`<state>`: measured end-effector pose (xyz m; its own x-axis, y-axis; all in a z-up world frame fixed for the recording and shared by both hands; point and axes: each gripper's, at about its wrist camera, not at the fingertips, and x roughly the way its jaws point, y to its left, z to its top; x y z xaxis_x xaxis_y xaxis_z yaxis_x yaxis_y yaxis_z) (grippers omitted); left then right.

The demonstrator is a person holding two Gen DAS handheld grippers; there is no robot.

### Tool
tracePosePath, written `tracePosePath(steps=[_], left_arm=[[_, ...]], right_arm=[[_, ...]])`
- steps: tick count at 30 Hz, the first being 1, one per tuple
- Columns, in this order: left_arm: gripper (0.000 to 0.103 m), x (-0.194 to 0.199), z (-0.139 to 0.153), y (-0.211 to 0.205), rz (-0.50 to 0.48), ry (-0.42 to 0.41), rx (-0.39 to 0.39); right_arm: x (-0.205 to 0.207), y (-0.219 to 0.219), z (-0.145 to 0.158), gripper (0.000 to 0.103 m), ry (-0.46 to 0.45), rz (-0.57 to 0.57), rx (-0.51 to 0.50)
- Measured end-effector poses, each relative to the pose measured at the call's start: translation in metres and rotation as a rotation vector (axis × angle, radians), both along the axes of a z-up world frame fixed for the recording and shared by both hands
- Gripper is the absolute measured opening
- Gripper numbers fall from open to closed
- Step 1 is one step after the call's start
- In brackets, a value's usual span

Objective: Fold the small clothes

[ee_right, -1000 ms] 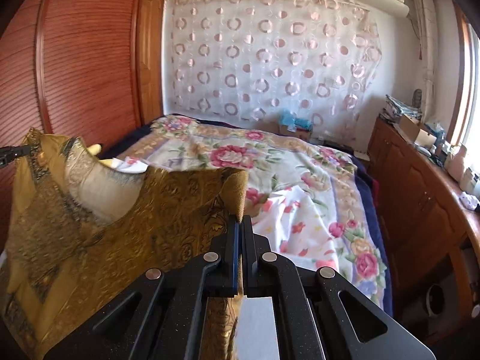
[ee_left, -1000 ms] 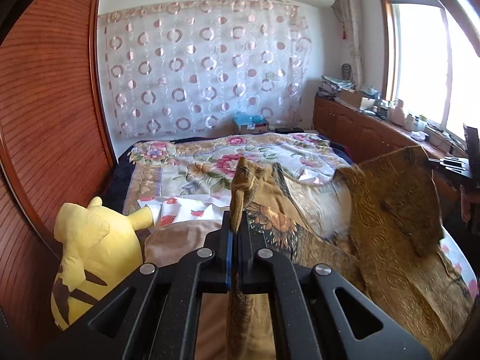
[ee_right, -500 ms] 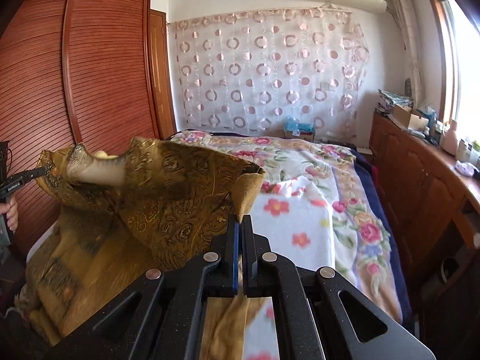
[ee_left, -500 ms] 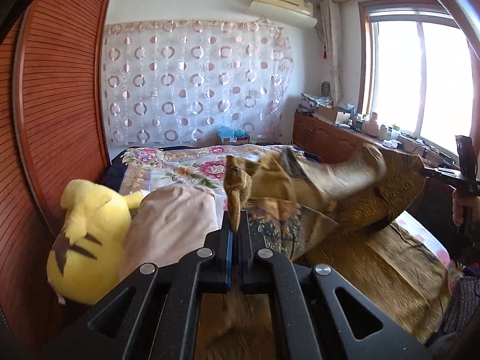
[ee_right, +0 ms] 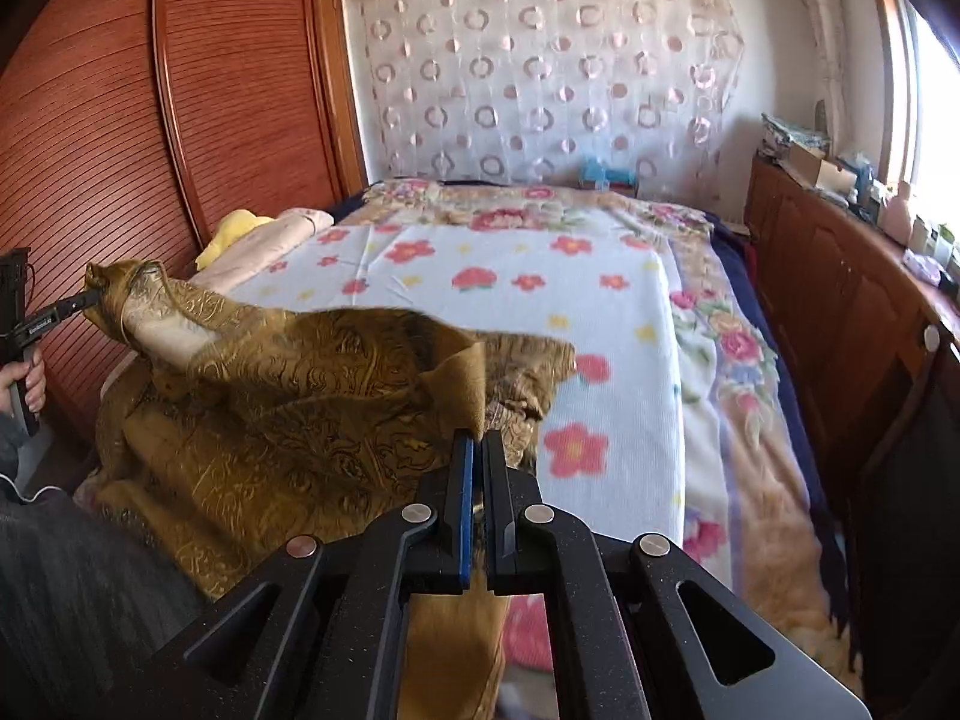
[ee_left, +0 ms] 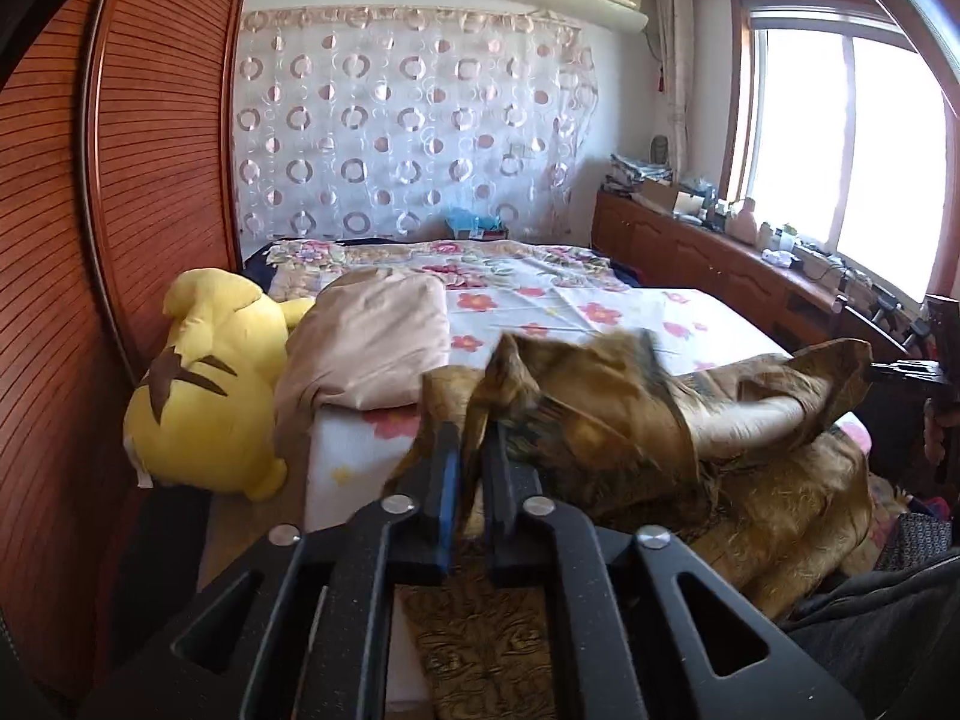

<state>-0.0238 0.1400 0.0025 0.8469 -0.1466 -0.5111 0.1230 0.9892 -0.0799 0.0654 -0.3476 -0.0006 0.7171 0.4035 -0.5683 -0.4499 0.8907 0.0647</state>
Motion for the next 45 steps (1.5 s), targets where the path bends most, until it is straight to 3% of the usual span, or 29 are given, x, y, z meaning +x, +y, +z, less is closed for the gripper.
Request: tracePosePath(steps=[5, 6, 9, 10, 14, 21, 29, 35, 41, 45], left_arm=[[0.029, -0.006, 0.011, 0.017, 0.033, -0.043, -0.043], [0.034, -0.007, 0.014, 0.018, 0.036, -0.052, -0.034], [0.036, 0.005, 0.019, 0.017, 0.047, -0.045, 0.003], [0.036, 0.011, 0.019, 0.016, 0.044, -0.039, 0.007], [0.037, 0.046, 0.011, 0.01, 0.028, 0.008, 0.061], [0.037, 0.094, -0.027, -0.003, 0.01, 0.13, 0.133], [0.037, 0.115, -0.066, 0.001, 0.023, 0.26, 0.121], [0.037, 0.121, -0.082, 0.004, 0.035, 0.316, 0.12], [0.037, 0.12, -0.085, 0.006, 0.032, 0.326, 0.092], [0.037, 0.106, -0.069, 0.009, 0.027, 0.268, 0.032]], right_arm=[[0.006, -0.002, 0.026, 0.007, -0.028, -0.012, -0.003], [0.009, -0.001, 0.031, 0.013, -0.044, -0.016, -0.005], [0.011, 0.0, 0.043, 0.033, -0.078, -0.039, -0.03], [0.016, 0.001, 0.047, 0.035, -0.083, -0.048, -0.035], [0.033, 0.009, 0.051, 0.037, -0.09, -0.05, -0.01], [0.079, 0.041, 0.015, 0.039, -0.009, -0.044, -0.046], [0.127, 0.053, -0.001, 0.042, 0.114, -0.069, -0.093], [0.132, 0.06, 0.006, 0.05, 0.153, -0.091, -0.109], [0.139, 0.062, 0.009, 0.057, 0.166, -0.103, -0.104], [0.138, 0.064, 0.01, 0.059, 0.169, -0.106, -0.096]])
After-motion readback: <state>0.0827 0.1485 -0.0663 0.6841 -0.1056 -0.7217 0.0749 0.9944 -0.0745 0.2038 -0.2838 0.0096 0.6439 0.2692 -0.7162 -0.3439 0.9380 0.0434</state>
